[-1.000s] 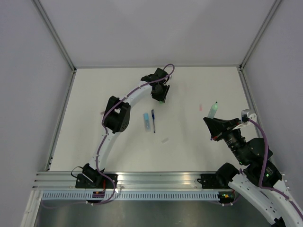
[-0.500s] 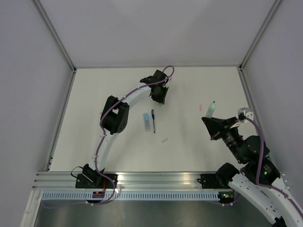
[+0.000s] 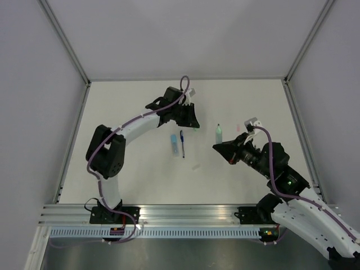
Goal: Insert the pens into the pen caps
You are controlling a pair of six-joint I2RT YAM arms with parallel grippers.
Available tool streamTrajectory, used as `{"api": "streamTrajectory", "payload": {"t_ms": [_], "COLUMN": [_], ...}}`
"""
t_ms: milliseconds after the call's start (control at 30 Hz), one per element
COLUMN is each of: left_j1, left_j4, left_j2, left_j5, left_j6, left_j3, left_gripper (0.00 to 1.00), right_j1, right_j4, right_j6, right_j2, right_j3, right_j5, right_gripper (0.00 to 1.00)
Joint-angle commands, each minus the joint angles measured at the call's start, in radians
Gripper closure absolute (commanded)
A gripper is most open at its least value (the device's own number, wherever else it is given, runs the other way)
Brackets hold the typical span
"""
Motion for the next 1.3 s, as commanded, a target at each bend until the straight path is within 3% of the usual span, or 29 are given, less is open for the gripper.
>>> {"api": "streamTrajectory", "payload": {"t_ms": [0, 267, 567, 1267], "left_j1": [-0.001, -0.012, -0.036, -0.075], "left_j4": [0.360, 0.979, 1.389, 1.446], "left_j2": [-0.208, -0.462, -0.594, -0.610], "left_j5": [0.218, 0.440, 0.385, 0.330], "left_j6": [-0.180, -0.493, -0.662, -0.647], "left_j3": [-0.123, -0.452, -0.632, -0.632], "left_gripper": [0.98, 0.98, 0.98, 0.98], "right_j1": [-0.002, 0.000, 0.016, 0.029], "right_j4": [0.158, 0.414, 0.566, 0.626], "right_j6": [0.038, 0.137, 0.161, 0.154], "right_j2": [0.064, 0.050, 0.044, 0.138], "right_j3": [-0.052, -0.162, -0.211, -0.192], "right_j5": [-0.196, -0.325, -0.389, -0.400], "right_gripper": [1.00, 1.00, 1.00, 1.00]}}
